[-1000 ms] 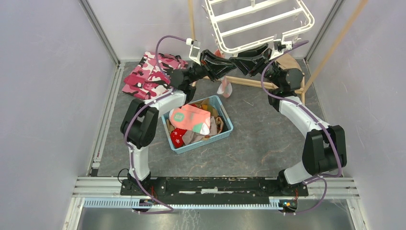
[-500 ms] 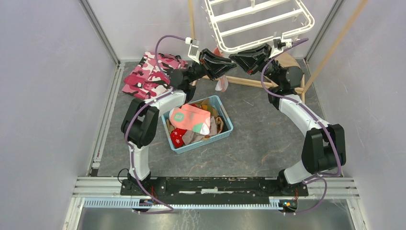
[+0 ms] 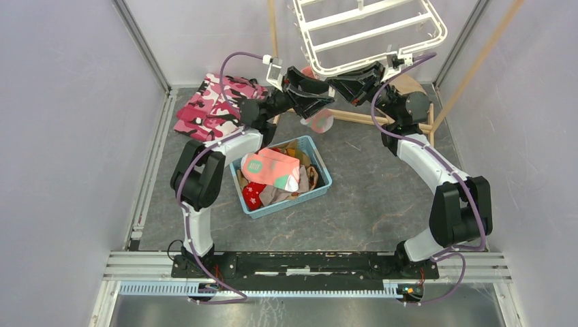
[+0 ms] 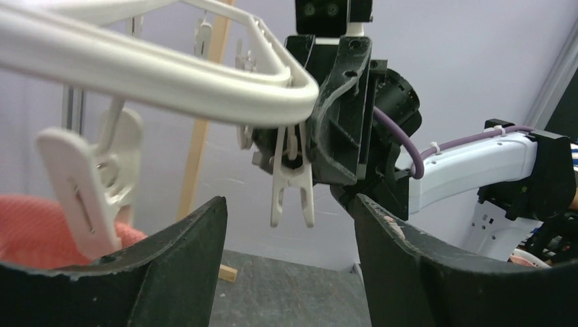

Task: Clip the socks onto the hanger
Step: Open the clamp at the hanger.

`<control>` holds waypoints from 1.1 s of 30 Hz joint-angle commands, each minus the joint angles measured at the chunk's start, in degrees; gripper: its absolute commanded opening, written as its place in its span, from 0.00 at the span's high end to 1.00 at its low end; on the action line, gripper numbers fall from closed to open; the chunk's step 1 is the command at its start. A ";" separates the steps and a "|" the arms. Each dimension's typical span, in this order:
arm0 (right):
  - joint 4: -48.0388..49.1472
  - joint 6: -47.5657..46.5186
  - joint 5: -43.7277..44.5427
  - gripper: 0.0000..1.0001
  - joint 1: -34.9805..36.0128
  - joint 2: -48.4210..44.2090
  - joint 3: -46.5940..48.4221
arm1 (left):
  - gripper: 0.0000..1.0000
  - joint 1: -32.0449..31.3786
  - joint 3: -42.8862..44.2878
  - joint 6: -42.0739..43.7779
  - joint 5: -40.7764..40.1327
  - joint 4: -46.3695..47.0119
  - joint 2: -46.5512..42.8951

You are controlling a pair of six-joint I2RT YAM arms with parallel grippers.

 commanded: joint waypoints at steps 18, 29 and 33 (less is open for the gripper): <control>-6.02 -0.88 1.24 1.00 0.23 -0.46 3.83 | 0.20 1.67 -13.07 9.69 -1.28 -20.46 -17.59; -14.24 0.87 3.42 1.00 0.13 -0.76 5.36 | 0.28 2.14 -14.34 13.79 -4.08 -38.89 -26.97; -15.25 2.91 3.78 1.00 0.16 -1.00 5.67 | 0.34 2.82 -15.74 14.74 -4.47 -42.64 -30.01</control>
